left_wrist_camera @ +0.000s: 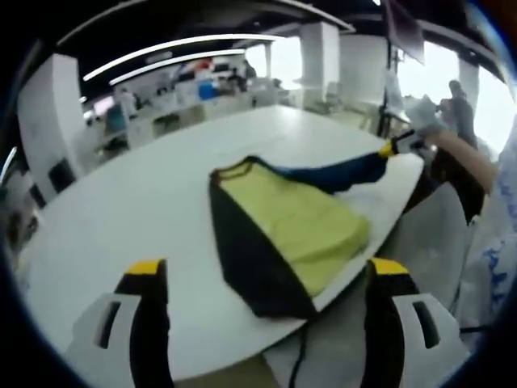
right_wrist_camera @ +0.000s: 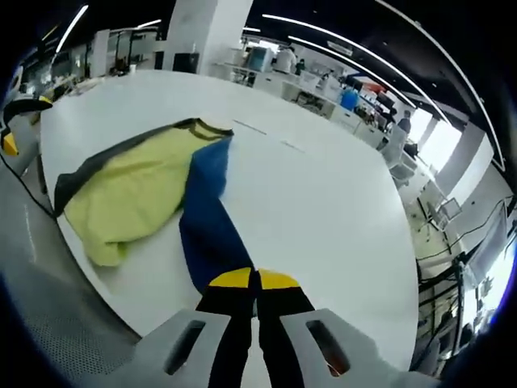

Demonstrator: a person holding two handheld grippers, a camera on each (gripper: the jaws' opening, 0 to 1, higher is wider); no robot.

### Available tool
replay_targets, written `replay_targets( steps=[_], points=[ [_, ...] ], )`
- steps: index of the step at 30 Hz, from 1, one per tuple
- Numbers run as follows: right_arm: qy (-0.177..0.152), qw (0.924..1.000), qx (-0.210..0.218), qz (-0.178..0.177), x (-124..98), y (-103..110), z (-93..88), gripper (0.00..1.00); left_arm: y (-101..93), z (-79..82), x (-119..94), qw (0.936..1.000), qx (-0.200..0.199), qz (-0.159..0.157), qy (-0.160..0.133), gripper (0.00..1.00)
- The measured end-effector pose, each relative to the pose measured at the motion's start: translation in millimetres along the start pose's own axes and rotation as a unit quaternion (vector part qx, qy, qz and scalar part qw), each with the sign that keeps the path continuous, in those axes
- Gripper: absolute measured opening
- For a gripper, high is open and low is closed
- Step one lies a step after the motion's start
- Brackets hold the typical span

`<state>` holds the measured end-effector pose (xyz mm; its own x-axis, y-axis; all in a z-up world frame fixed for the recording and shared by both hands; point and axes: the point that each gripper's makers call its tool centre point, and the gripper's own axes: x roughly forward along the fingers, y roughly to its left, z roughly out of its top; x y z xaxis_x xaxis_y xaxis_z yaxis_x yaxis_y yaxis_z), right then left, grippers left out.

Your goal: Fold the garment on the visible template until the final outline fits inside the template.

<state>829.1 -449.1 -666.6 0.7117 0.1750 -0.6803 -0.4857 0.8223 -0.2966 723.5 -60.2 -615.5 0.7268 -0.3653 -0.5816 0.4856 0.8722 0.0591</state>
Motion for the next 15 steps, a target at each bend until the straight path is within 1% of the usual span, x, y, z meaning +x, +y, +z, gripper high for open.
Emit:
replay_targets(
  steps=[4, 15],
  points=[
    [0.001, 1.0, -0.002, -0.002, 2, -8, -0.5, 0.01, -1.1, 2.0, -2, 1.0, -0.003, 0.006, -0.003, 0.98],
    [0.0, 0.9999, -0.005, -0.012, 8, -35, -2.1, 0.01, -3.3, 4.3, -4, 0.9998, -0.003, 0.021, 0.005, 0.97]
  ],
)
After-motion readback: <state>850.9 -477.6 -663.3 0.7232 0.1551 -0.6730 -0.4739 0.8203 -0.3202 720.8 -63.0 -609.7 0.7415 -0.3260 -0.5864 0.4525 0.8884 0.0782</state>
